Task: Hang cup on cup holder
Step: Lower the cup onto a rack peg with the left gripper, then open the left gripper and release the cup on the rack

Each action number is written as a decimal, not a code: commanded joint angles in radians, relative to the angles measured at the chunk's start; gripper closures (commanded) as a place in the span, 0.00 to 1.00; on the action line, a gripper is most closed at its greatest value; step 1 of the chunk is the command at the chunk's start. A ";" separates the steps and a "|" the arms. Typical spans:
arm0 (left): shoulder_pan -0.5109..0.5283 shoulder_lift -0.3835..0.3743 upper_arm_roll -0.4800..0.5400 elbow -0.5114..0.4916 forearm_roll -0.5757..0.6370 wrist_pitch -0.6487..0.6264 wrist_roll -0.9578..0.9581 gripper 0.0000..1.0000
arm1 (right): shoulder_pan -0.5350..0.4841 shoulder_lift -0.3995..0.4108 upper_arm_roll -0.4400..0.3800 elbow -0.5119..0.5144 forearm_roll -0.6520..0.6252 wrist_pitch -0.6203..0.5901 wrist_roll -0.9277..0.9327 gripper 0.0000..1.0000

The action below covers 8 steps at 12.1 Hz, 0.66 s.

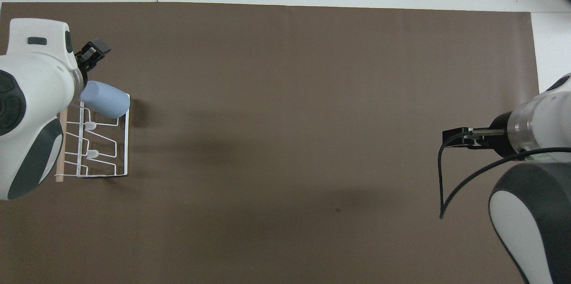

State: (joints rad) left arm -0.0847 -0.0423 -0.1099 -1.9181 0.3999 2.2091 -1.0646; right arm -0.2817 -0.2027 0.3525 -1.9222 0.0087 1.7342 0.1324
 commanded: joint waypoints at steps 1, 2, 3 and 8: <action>-0.012 -0.031 0.007 0.051 -0.113 -0.132 0.165 0.00 | -0.016 -0.007 0.002 -0.001 -0.003 0.016 -0.017 0.00; -0.010 -0.043 0.007 0.054 -0.148 -0.167 0.226 0.00 | -0.016 -0.004 -0.006 0.003 0.007 0.019 -0.016 0.00; -0.006 -0.056 0.007 0.059 -0.192 -0.204 0.291 0.00 | -0.017 -0.001 -0.015 0.017 0.040 0.022 -0.016 0.00; 0.005 -0.071 0.024 0.129 -0.380 -0.405 0.636 0.00 | -0.016 -0.004 -0.064 0.046 0.122 0.019 -0.020 0.00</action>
State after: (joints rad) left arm -0.0846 -0.1090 -0.0899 -1.8090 0.0514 1.8618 -0.5242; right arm -0.2821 -0.2026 0.2838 -1.8805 0.1072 1.7486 0.1318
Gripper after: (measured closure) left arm 0.000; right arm 0.000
